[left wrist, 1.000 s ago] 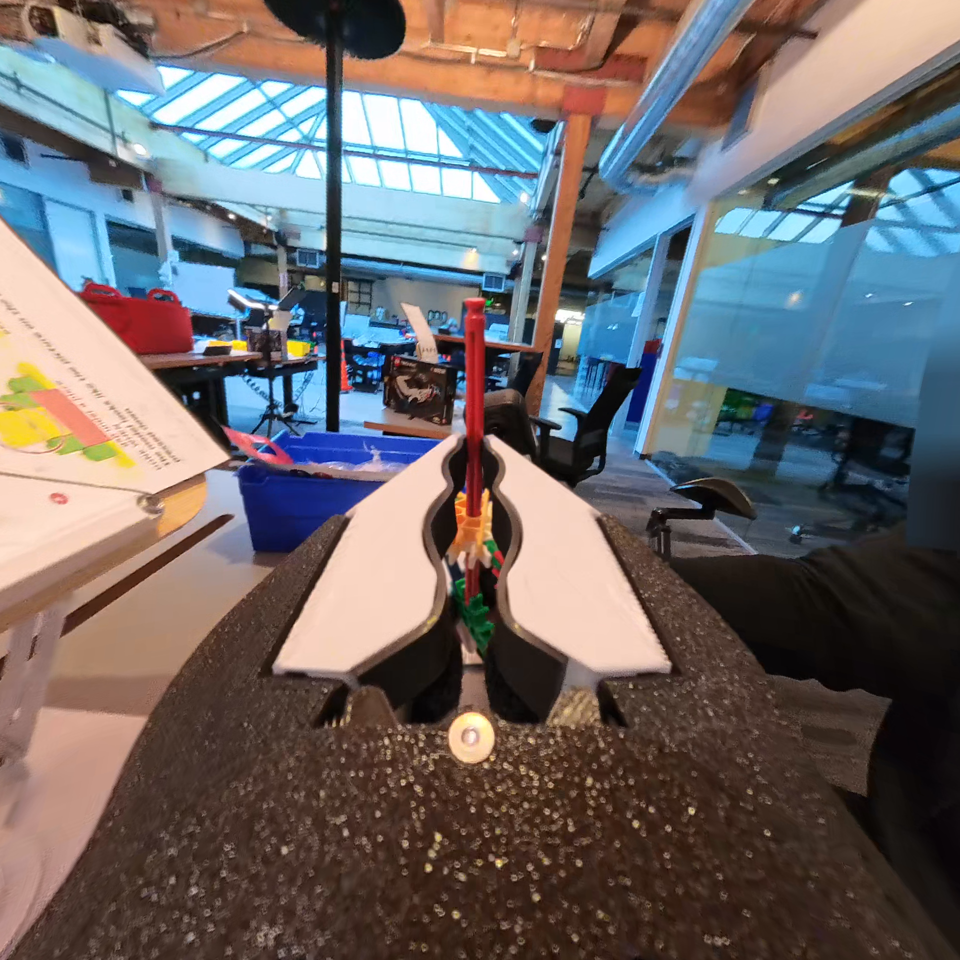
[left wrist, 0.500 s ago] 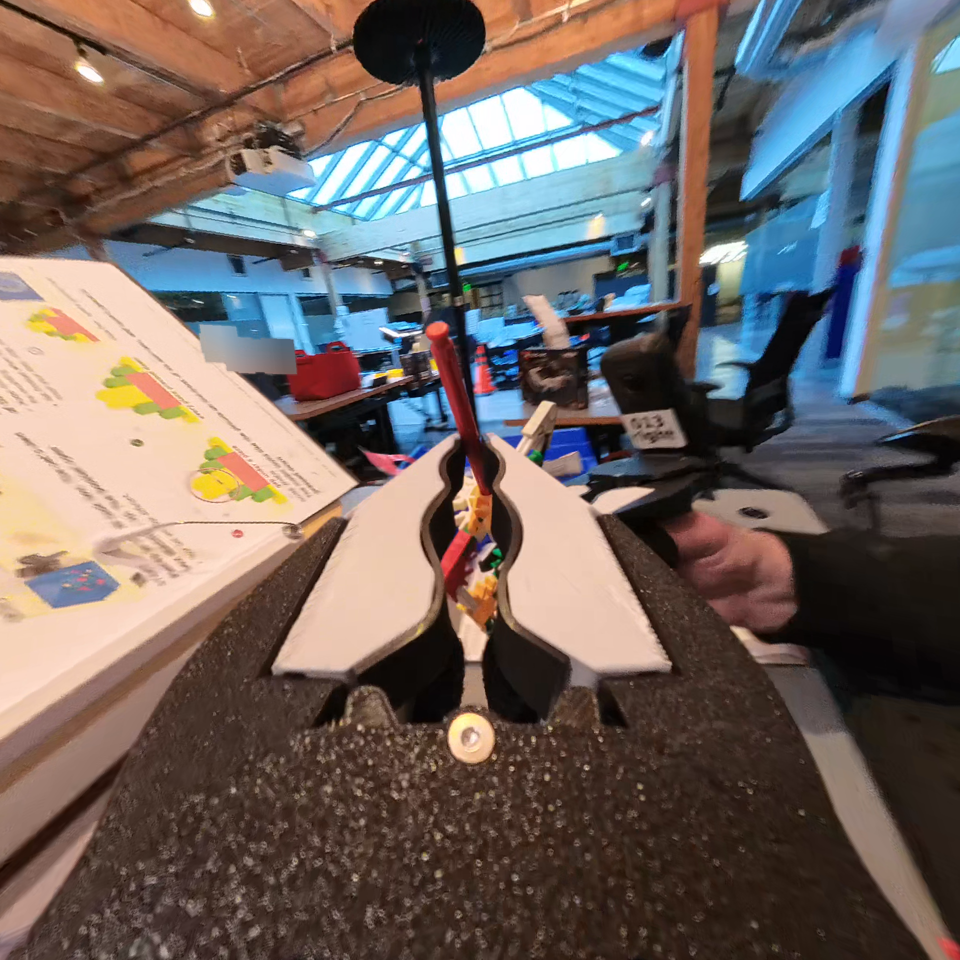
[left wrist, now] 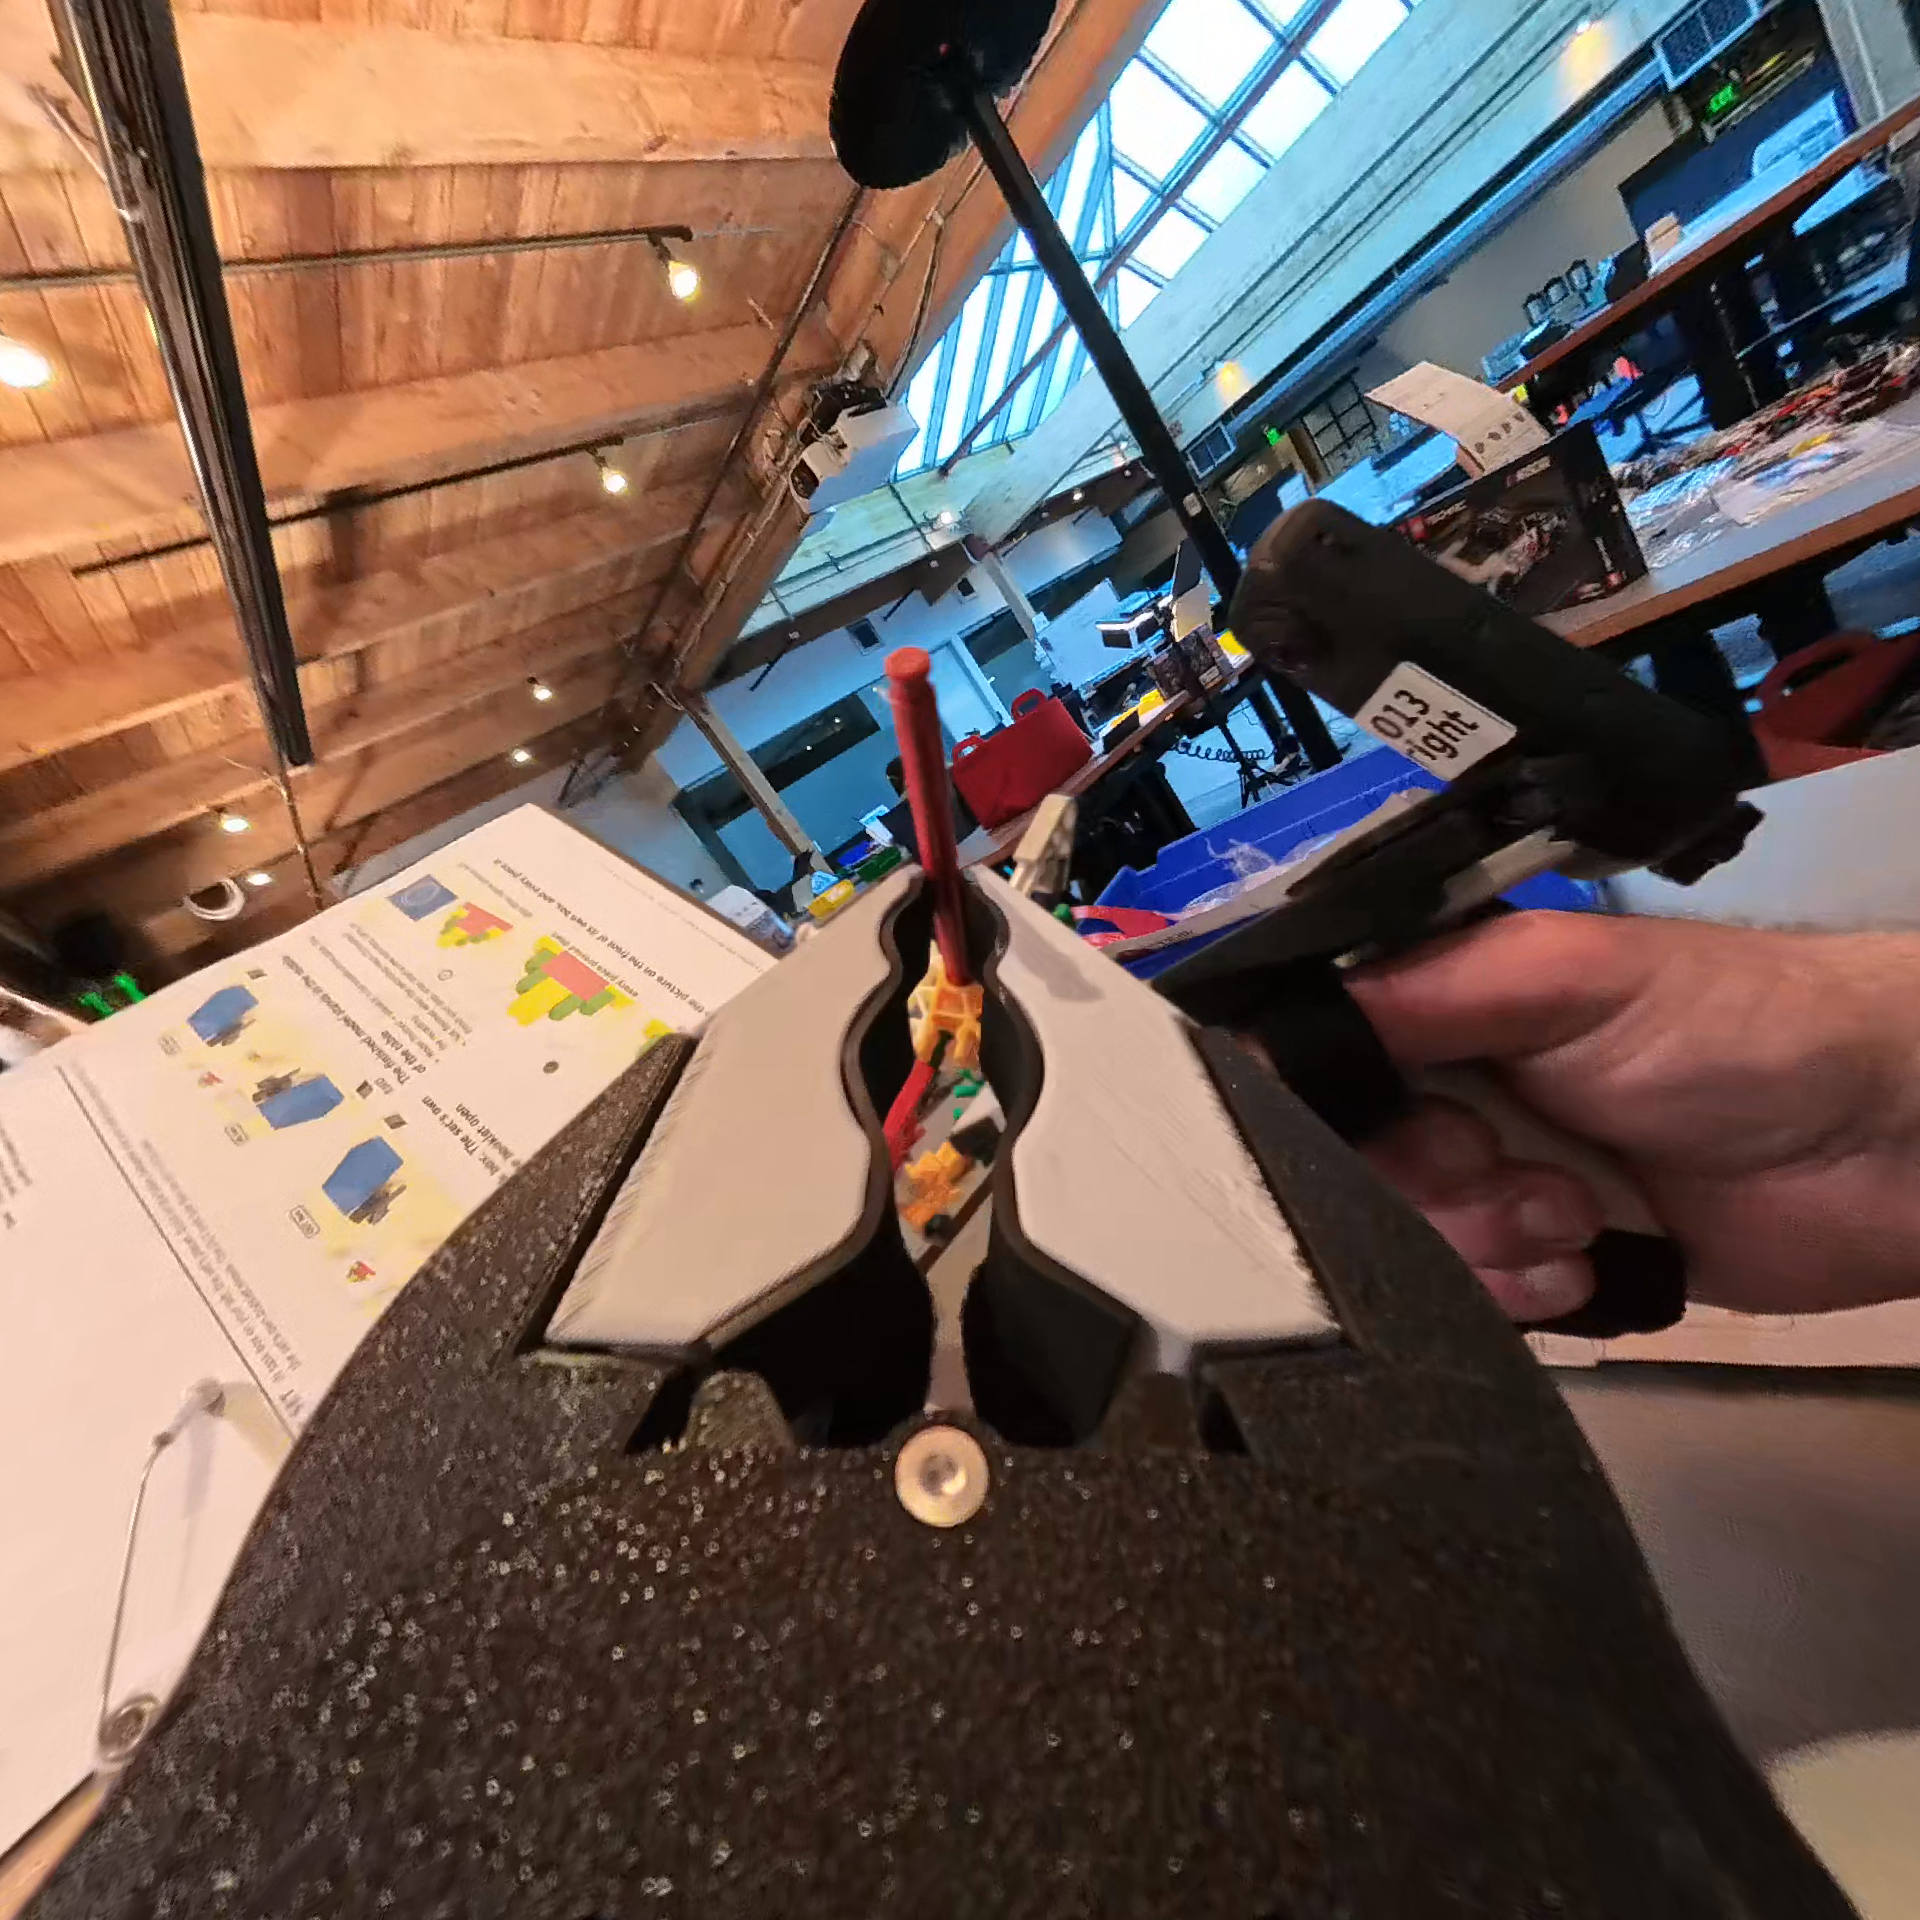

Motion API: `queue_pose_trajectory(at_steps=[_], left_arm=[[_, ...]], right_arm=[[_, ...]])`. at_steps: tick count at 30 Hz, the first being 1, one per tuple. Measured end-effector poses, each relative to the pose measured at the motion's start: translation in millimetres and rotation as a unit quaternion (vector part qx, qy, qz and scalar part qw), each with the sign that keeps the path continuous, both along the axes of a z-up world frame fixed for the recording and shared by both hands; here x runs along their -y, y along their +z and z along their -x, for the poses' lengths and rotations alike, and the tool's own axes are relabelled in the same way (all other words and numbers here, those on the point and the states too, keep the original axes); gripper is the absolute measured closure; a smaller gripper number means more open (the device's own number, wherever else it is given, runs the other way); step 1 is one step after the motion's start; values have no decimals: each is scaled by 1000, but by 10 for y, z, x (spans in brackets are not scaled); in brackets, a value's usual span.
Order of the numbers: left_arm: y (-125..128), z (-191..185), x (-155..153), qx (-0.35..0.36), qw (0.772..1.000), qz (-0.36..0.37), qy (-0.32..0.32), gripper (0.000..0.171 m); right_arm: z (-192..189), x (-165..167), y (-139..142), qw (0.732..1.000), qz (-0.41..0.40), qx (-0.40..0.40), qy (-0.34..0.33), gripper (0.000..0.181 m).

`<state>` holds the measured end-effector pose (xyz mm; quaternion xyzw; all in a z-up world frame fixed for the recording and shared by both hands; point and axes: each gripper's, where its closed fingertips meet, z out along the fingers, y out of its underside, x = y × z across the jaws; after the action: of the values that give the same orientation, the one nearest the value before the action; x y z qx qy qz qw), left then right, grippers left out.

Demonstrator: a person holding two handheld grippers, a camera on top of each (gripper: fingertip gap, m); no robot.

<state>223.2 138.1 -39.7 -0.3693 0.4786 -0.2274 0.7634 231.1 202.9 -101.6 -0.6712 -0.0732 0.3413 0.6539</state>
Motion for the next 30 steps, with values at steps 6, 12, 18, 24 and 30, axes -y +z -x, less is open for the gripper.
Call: queue_pose_trajectory(at_steps=[6, 12, 18, 24, 30], left_arm=[[-140, -134, 61, -33, 996, -68, 49, 169], [-209, -201, 40, -50, 987, -122, 90, 170], [-37, 1, -207, -3, 999, 37, 8, 169], [-86, -54, -16, -56, 998, -28, -8, 169], [330, 391, -87, -45, 997, 29, -56, 169]], right_arm=[[-136, -29, -24, 999, 15, -34, -14, 178], [-177, -65, -42, 999, 19, -38, -23, 177], [-76, -112, -135, 999, 35, 16, -31, 177], [-282, -180, -283, 997, 71, 8, -41, 177], [-379, -245, -436, 994, 100, -4, -38, 178]])
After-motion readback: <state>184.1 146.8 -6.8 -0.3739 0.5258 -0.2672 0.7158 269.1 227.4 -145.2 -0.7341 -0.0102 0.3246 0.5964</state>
